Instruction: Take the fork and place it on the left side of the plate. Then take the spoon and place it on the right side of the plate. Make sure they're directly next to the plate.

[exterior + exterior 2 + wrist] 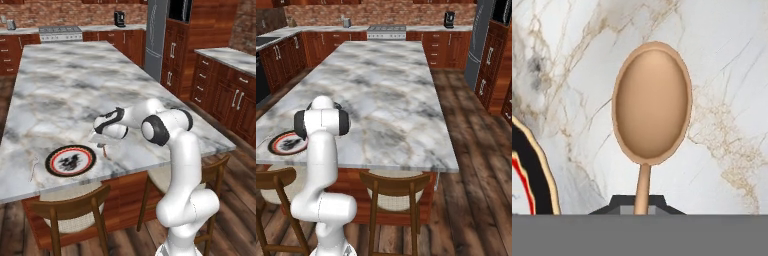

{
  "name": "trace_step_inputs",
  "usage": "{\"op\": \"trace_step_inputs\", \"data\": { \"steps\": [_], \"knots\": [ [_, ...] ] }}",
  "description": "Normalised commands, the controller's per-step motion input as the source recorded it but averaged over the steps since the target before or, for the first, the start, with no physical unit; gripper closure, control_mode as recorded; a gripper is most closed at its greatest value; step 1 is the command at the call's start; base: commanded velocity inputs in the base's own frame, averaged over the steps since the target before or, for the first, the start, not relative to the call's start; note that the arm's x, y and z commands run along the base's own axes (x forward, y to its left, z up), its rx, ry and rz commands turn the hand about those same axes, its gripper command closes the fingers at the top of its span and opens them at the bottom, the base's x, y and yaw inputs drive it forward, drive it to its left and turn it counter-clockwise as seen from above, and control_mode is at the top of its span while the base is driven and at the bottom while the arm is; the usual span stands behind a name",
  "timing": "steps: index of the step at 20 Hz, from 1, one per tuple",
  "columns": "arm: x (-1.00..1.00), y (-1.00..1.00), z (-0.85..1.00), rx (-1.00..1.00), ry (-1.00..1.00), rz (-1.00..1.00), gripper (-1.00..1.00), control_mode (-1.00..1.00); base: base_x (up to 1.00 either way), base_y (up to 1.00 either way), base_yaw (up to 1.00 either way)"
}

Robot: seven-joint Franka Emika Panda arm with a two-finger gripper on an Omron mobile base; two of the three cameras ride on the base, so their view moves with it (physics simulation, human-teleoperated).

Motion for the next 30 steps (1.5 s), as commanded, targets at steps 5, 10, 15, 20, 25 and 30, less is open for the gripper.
{"op": "trace_step_inputs", "data": {
  "steps": [5,10,15,20,25,30],
  "knots": [
    [-0.84,0.00,-0.51,0.02,0.08,-0.04,1.00,-1.00,0.00,0.00,0.00],
    [-0.91,0.00,-0.49,0.02,0.07,-0.02,1.00,-1.00,0.00,0.00,0.00],
    [-0.66,0.00,-0.48,0.01,0.05,-0.02,1.00,-1.00,0.00,0.00,0.00],
    [-0.04,-0.06,-0.24,0.00,0.04,-0.02,-1.00,-1.00,0.00,0.00,0.00],
    [-0.17,-0.08,0.00,0.00,0.00,0.00,-1.00,-1.00,0.00,0.00,0.00],
    [-0.47,-0.08,0.21,0.00,0.00,0.00,-1.00,-1.00,0.00,0.00,0.00]
  ]
}}
